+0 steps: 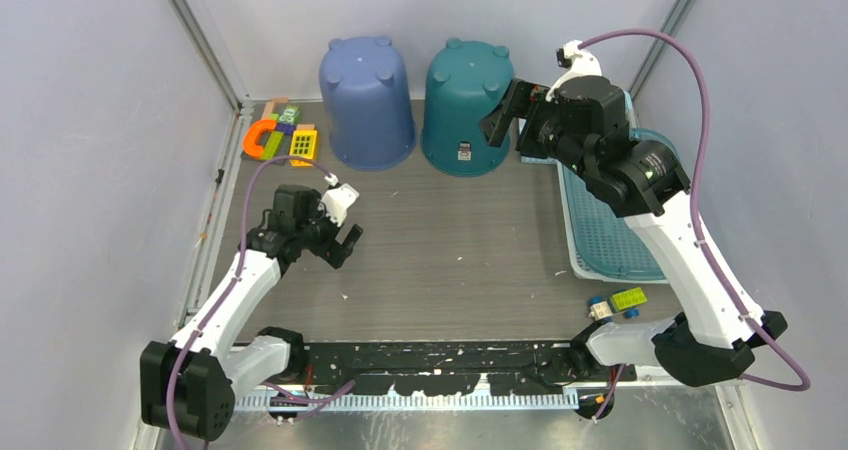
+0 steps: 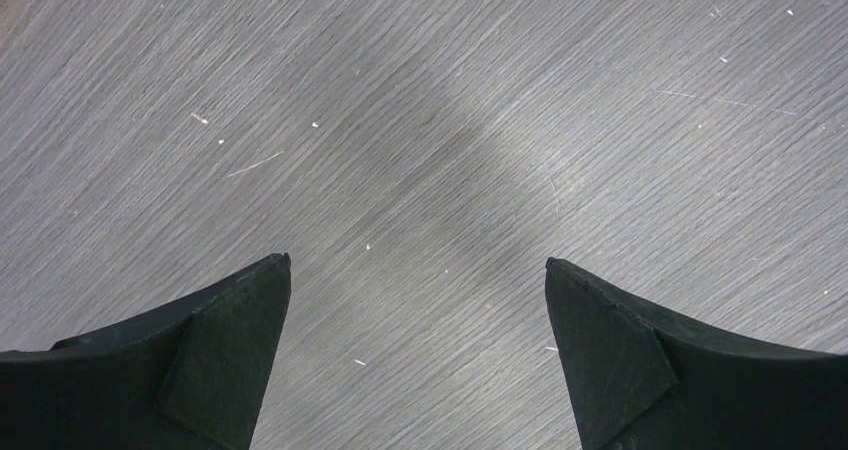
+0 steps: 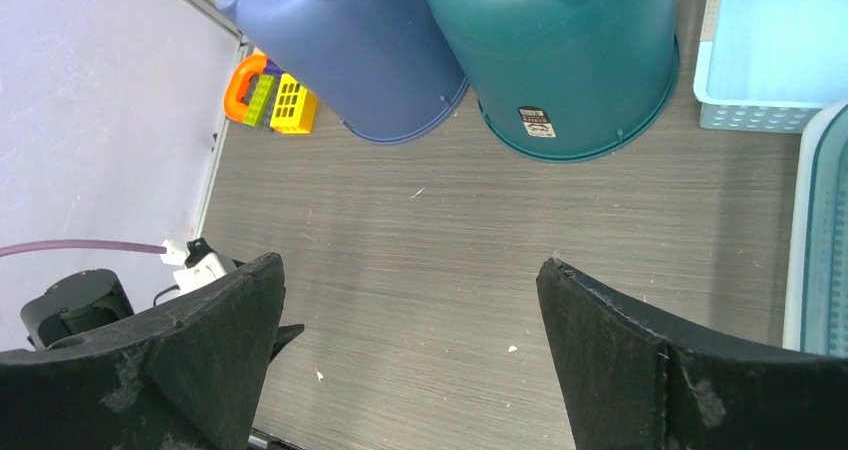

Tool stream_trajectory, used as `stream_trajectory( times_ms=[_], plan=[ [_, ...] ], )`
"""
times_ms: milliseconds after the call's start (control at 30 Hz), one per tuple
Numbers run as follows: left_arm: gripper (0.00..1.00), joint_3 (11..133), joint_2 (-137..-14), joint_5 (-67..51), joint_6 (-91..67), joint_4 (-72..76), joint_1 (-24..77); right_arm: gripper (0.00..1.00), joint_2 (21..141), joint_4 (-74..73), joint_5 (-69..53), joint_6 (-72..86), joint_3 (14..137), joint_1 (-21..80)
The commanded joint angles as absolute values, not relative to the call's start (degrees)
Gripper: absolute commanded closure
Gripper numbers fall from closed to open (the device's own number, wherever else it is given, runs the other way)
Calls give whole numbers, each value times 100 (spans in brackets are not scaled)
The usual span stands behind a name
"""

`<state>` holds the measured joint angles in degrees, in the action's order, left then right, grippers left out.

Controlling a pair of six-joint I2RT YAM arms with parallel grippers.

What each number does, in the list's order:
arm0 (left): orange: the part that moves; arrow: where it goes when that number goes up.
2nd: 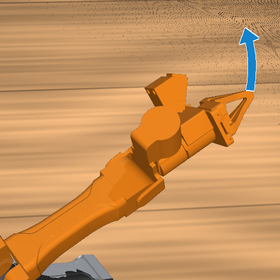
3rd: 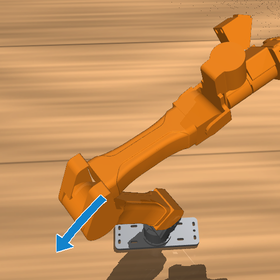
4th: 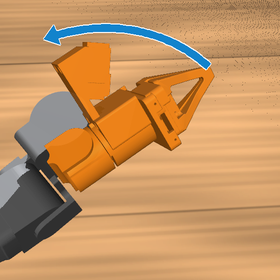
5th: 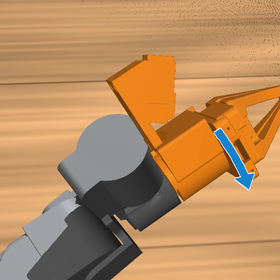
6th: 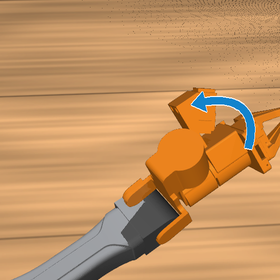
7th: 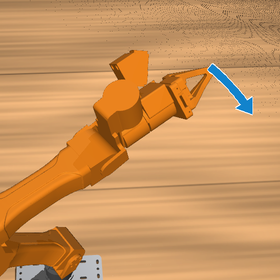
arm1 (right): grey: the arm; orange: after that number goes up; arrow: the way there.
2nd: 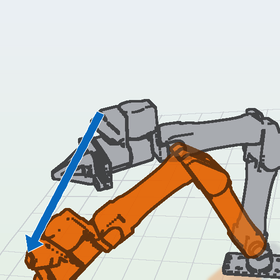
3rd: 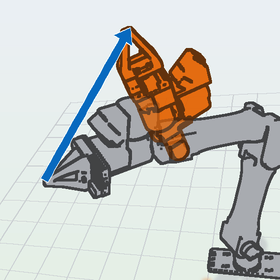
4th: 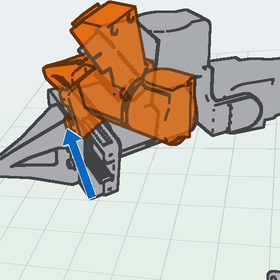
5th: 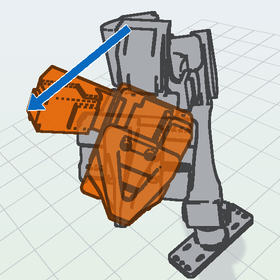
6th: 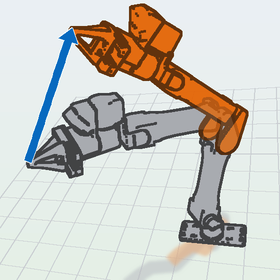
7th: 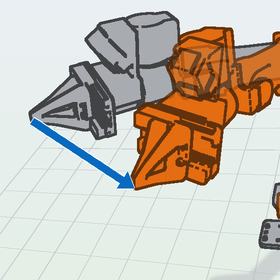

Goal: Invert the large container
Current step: Move the container to the center of the board, then pick up the container from the corner of the board.

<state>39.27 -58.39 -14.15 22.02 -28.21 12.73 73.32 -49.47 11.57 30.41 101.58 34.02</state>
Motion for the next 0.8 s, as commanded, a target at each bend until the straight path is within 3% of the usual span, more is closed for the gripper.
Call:
stream_trajectory(
  times_ms=[0, 500, 767],
  plan=[
    [0, 4230, -5870, -1350, 2356, -2939, 1240, 0, 7113, -5149, 2067, 3463, 10474, 3616],
    [0, 4203, -5910, -1276, 2309, -2883, 1156, 0, 7455, -4961, 2378, 3521, 10610, 3694],
    [0, 4102, -5742, -1323, 2308, -2767, 1135, 0, 7213, -3558, 2050, 797, 9171, 3656]
  ],
)
